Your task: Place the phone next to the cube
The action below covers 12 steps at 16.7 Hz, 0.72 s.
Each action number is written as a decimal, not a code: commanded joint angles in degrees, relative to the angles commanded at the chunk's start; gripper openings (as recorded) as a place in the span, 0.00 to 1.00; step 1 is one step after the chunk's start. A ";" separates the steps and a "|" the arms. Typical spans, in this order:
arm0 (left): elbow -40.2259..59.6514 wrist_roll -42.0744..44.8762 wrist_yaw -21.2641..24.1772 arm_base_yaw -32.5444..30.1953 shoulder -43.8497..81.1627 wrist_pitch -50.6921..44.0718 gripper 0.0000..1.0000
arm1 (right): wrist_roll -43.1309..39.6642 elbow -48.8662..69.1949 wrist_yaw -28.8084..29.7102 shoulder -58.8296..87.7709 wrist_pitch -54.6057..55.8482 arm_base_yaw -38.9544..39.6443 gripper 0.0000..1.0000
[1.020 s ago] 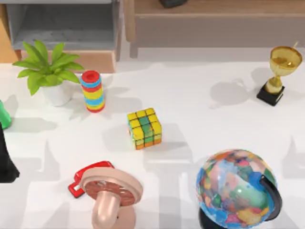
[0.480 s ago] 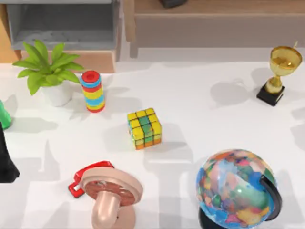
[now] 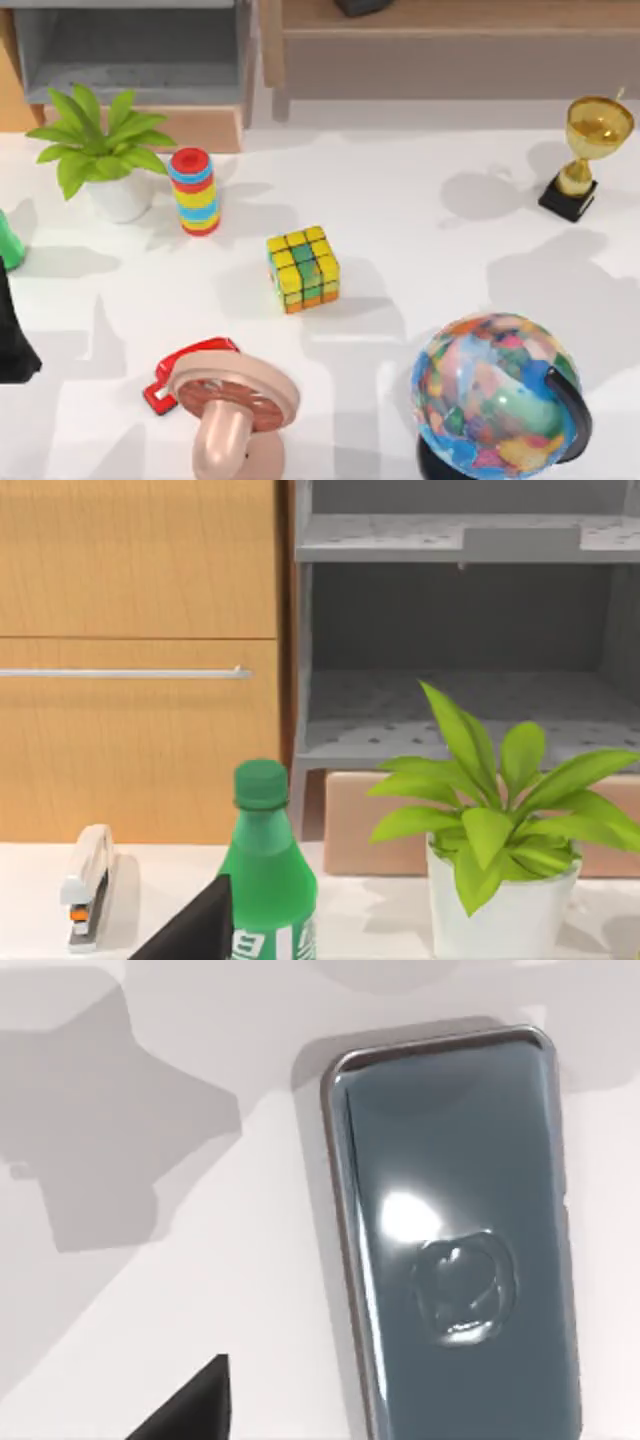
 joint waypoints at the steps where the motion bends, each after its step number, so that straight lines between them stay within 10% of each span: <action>1: 0.00 0.00 0.00 0.00 0.00 0.00 1.00 | -2.37 3.78 -0.05 5.18 -2.32 -1.02 1.00; 12: 0.00 0.00 0.00 0.00 0.00 0.00 1.00 | -12.86 20.38 -0.22 27.26 -12.63 -5.60 1.00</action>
